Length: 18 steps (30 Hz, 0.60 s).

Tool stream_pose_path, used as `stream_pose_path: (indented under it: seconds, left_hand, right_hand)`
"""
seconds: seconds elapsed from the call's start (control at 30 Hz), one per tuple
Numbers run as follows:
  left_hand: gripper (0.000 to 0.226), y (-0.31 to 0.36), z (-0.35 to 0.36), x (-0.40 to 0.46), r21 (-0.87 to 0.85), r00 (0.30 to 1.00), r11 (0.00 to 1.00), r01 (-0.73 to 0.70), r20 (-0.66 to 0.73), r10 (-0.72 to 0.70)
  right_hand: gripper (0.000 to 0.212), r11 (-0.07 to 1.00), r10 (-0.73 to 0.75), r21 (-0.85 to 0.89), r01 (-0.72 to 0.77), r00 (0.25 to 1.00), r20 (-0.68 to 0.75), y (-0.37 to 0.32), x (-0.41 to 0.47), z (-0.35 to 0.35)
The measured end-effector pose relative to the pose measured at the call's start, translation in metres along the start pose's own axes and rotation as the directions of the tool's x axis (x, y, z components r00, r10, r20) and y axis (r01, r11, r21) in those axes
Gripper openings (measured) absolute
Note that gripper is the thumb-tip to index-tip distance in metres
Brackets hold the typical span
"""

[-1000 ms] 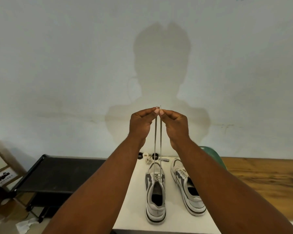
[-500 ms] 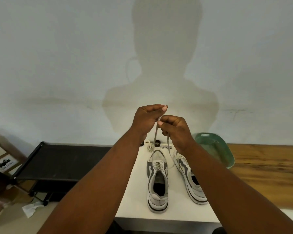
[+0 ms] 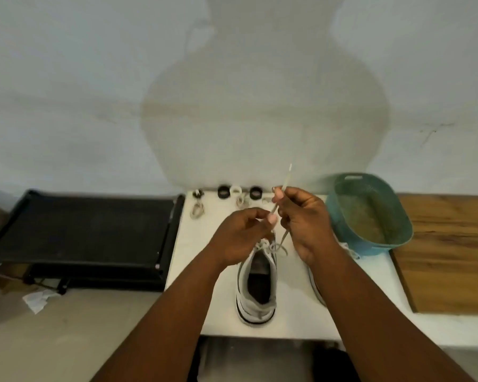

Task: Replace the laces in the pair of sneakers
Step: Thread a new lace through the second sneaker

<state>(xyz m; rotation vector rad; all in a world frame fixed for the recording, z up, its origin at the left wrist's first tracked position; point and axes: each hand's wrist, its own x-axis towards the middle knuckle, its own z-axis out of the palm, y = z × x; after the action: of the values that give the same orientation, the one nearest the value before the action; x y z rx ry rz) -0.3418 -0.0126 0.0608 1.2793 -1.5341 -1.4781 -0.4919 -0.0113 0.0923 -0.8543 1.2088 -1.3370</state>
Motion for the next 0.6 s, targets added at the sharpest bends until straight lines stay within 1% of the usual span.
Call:
stream_pose_path:
  seconds: [0.03, 0.1, 0.13, 0.17, 0.2, 0.23, 0.27, 0.37, 0.4, 0.43, 0.47, 0.53, 0.57, 0.6]
  left_hand:
    - [0.028, -0.012, 0.001, 0.001, -0.006, 1.0, 1.0, -0.002, 0.006, 0.002]
    - [0.023, -0.031, 0.001, 0.003, -0.115, 0.997, 0.993, 0.022, -0.073, -0.03]
    - [0.023, -0.035, 0.001, 0.003, -0.195, 0.99, 0.98, 0.043, -0.122, -0.068]
    - [0.023, -0.037, 0.0, 0.005, -0.272, 0.981, 0.96, 0.06, -0.162, -0.108]
    - [0.023, -0.037, 0.0, 0.005, -0.329, 0.973, 0.942, 0.065, -0.189, -0.133]
    - [0.022, -0.037, 0.0, 0.005, -0.36, 0.969, 0.931, 0.058, -0.205, -0.14]
    - [0.021, -0.038, 0.0, 0.005, -0.352, 0.969, 0.935, 0.048, -0.212, -0.13]
    - [0.017, -0.036, 0.004, 0.005, -0.277, 0.985, 0.961, 0.016, -0.162, -0.064]
    - [0.021, -0.036, 0.005, 0.004, -0.268, 0.987, 0.963, 0.022, -0.15, -0.064]
    - [0.026, -0.036, 0.006, 0.004, -0.286, 0.986, 0.958, 0.033, -0.147, -0.078]
    - [0.031, -0.037, 0.005, 0.004, -0.346, 0.983, 0.937, 0.05, -0.147, -0.106]
    - [0.036, -0.036, 0.005, 0.005, -0.551, 0.975, 0.83, 0.089, -0.122, -0.186]
    - [0.034, -0.036, 0.005, 0.005, -0.618, 0.972, 0.779, 0.104, -0.105, -0.213]
    - [0.028, -0.035, 0.004, 0.004, -0.635, 0.969, 0.764, 0.117, -0.095, -0.227]
  right_hand:
    - [0.006, 1.0, -0.004, -0.001, 0.004, 1.0, -0.012, 0.007, 0.0, -0.002]
    - [0.007, 0.997, -0.053, -0.063, 0.054, 0.999, 0.013, 0.024, 0.002, -0.01]
    - [0.008, 0.986, -0.104, -0.126, 0.11, 0.993, 0.053, 0.032, 0.003, -0.014]
    - [0.007, 0.958, -0.155, -0.228, 0.176, 0.982, 0.106, 0.038, 0.003, -0.02]
    - [0.006, 0.897, -0.21, -0.36, 0.258, 0.963, 0.167, 0.045, 0.003, -0.025]
    - [0.006, 0.81, -0.254, -0.482, 0.336, 0.94, 0.229, 0.053, 0.002, -0.03]
    - [0.006, 0.714, -0.289, -0.575, 0.4, 0.916, 0.278, 0.064, 0.002, -0.035]
    - [0.013, 0.451, -0.426, -0.735, 0.507, 0.846, 0.322, 0.085, -0.003, -0.042]
    - [0.015, 0.387, -0.468, -0.762, 0.519, 0.823, 0.322, 0.089, -0.003, -0.042]
    - [0.015, 0.343, -0.506, -0.776, 0.53, 0.8, 0.323, 0.09, -0.003, -0.04]
    - [0.016, 0.313, -0.542, -0.783, 0.538, 0.778, 0.318, 0.091, -0.002, -0.039]
    - [0.017, 0.276, -0.599, -0.797, 0.538, 0.744, 0.294, 0.092, -0.002, -0.033]
    - [0.017, 0.263, -0.622, -0.8, 0.54, 0.728, 0.287, 0.092, -0.001, -0.031]
    - [0.018, 0.255, -0.64, -0.801, 0.542, 0.716, 0.28, 0.092, -0.001, -0.03]
